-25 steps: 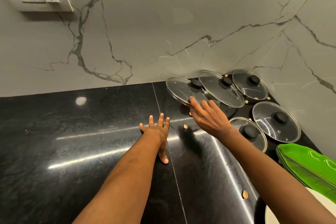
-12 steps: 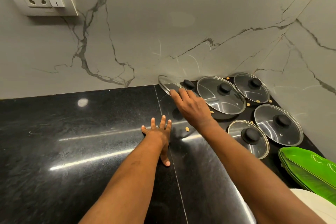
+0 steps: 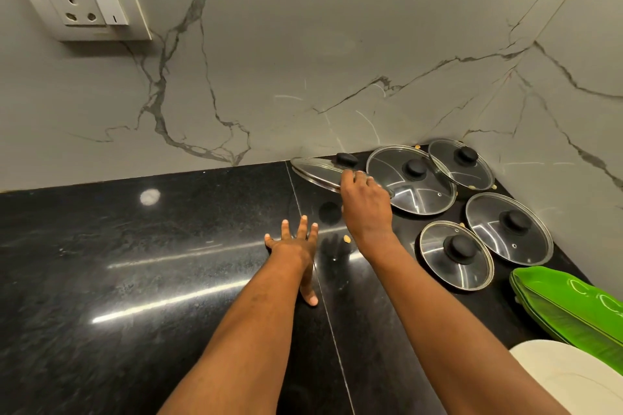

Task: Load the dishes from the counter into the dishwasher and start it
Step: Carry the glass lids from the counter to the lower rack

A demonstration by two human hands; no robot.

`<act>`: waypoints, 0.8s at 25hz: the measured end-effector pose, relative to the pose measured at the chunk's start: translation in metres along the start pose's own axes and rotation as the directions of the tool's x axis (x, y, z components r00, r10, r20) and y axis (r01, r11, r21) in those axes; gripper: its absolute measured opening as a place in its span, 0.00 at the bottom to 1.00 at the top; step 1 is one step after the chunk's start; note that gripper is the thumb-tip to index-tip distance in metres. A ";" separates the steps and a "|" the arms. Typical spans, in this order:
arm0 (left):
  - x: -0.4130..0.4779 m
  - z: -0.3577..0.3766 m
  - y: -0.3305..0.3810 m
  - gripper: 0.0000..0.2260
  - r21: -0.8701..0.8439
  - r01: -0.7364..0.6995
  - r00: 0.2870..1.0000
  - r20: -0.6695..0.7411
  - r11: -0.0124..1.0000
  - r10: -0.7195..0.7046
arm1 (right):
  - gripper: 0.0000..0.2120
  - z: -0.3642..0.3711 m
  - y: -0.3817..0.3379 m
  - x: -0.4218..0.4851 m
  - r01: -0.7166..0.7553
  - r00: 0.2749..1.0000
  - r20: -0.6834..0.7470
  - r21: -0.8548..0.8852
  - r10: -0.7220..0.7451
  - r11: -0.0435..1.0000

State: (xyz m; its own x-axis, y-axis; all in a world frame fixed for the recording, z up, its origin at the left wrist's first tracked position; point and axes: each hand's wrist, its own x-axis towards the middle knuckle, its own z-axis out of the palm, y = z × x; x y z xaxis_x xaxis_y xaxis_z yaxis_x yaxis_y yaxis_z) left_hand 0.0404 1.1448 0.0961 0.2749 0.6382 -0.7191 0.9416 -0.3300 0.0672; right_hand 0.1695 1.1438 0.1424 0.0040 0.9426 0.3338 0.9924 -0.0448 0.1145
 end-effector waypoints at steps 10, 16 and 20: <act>-0.041 0.045 -0.010 0.58 0.024 0.014 0.925 -0.379 1.000 -0.004 | 0.05 -0.026 0.028 -0.044 -0.653 0.638 0.090 0.589 0.765 0.475; -0.075 0.083 -0.024 0.50 -0.003 -0.021 0.898 -0.439 1.000 0.017 | 0.07 -0.008 0.022 -0.107 -0.394 0.458 0.482 0.863 0.747 -0.315; -0.098 0.101 -0.037 0.50 -0.004 -0.026 0.901 -0.434 1.000 0.022 | 0.03 -0.025 -0.001 -0.150 -0.223 0.491 0.573 0.811 0.656 -0.541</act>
State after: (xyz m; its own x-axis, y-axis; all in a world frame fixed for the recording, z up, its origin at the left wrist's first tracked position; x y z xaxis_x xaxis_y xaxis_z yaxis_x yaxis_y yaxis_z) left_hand -0.0408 1.0243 0.0947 0.3523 0.8694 -0.3464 0.9349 -0.3436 0.0884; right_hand 0.1651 0.9945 0.1157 0.7233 0.6233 -0.2972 -0.4387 0.0824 -0.8949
